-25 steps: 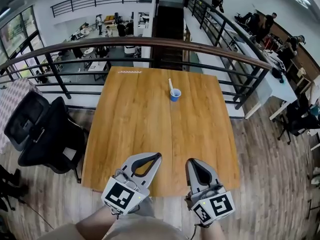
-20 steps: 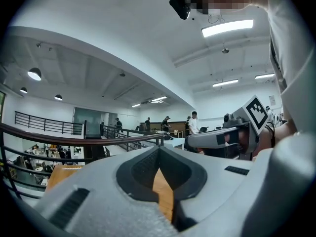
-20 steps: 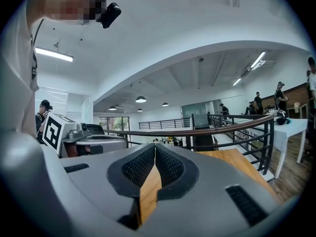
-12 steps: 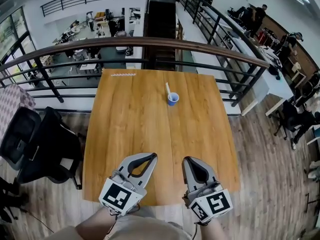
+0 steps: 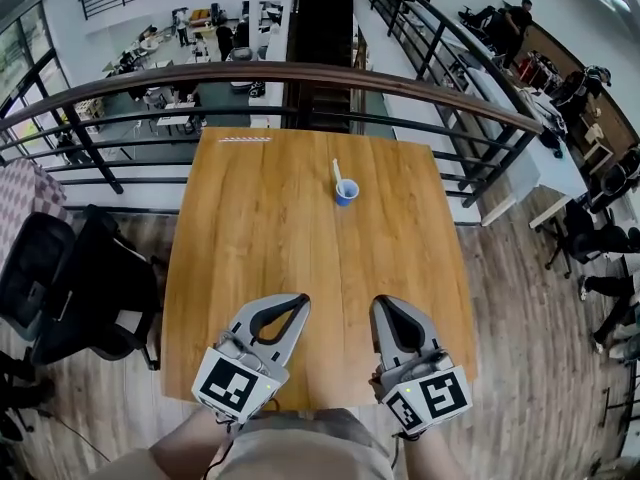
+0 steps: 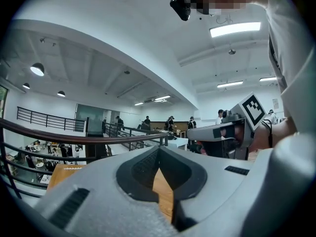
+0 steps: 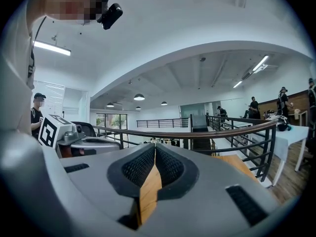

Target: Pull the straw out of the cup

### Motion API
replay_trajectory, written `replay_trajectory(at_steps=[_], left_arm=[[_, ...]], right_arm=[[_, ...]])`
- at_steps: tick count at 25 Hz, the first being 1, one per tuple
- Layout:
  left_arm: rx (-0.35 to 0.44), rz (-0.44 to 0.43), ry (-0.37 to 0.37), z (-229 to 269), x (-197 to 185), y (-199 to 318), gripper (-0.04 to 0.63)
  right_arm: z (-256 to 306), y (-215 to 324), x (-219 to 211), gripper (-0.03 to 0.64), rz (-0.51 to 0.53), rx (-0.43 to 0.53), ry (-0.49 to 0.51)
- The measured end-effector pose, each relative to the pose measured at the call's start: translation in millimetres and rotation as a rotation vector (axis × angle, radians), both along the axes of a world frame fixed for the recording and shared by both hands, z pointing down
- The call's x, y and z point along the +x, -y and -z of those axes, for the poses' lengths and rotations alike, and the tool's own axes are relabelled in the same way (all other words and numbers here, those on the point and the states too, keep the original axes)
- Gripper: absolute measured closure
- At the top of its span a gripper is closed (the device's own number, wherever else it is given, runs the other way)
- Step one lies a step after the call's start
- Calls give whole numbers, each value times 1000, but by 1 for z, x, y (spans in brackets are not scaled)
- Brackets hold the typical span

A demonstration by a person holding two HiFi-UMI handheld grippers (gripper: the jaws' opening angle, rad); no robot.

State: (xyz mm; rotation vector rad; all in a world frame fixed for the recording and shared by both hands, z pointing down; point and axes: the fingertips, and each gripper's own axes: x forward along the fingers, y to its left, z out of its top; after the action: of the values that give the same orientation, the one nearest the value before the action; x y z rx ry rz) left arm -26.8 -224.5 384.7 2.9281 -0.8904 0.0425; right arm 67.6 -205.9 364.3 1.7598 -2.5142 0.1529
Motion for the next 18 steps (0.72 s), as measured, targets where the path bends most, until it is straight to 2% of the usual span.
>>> replay_trajectory(at_steps=[3,7,12,18], left_arm=[[-7,37,2,-3,0,6,583],[48,103,24,-4,2,15,583],[-23,166,50,-10,19,13,583],[1,203,55,-15,34,22,583]], right_arm=[[-1,6,8,595,16,7,-1],[-3,11,20,595,50,16,9],[-13,19,44,595,88,9,43],[-17,33,63,593,105,6,43]])
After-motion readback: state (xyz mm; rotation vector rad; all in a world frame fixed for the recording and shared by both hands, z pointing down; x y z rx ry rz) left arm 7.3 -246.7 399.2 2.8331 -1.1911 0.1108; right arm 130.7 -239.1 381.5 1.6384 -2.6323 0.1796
